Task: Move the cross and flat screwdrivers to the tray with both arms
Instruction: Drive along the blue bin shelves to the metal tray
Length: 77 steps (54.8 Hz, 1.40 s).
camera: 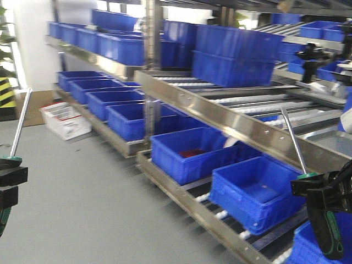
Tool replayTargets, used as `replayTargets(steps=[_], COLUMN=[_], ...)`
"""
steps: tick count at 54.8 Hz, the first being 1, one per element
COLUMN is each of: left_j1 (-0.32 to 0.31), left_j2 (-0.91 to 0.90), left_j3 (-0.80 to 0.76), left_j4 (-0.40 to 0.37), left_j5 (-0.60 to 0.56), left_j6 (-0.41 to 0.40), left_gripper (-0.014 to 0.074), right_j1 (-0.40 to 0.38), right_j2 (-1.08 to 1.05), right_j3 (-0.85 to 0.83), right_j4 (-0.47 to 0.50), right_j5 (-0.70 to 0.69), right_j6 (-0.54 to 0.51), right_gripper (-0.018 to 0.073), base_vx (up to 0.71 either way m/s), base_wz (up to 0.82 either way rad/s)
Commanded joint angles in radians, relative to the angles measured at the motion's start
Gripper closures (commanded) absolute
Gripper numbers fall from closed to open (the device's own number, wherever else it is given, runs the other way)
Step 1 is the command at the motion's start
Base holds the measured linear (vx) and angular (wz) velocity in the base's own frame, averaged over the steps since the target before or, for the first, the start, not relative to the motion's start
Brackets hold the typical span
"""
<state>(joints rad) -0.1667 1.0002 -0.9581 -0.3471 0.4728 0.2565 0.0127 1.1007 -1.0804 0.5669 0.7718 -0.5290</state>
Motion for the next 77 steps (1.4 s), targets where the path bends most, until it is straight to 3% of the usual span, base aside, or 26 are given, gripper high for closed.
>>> replayTargets(steps=[1,39,77], left_j1=[-0.004,-0.004,-0.004], left_j2=[-0.01,-0.01,-0.01], left_j3=[-0.029,-0.029,-0.029], left_j4=[-0.018,-0.018,-0.018], left_j5=[-0.087,-0.087,-0.087], left_j6=[-0.01,-0.01,-0.01], left_gripper=[0.0594,0.0594,0.0594], right_j1=[-0.005,-0.005,-0.005], right_j2=[-0.02,-0.02,-0.02], right_j3=[-0.036,-0.036,-0.036], right_j4=[0.029,0.029,0.029], right_j5=[-0.066,-0.066,-0.066], right_j6=[-0.009,-0.009,-0.009], right_gripper=[0.0567,0.0567,0.0567], base_vx=[0.57,0.48,0.24], base_wz=[-0.59,-0.6,-0.43])
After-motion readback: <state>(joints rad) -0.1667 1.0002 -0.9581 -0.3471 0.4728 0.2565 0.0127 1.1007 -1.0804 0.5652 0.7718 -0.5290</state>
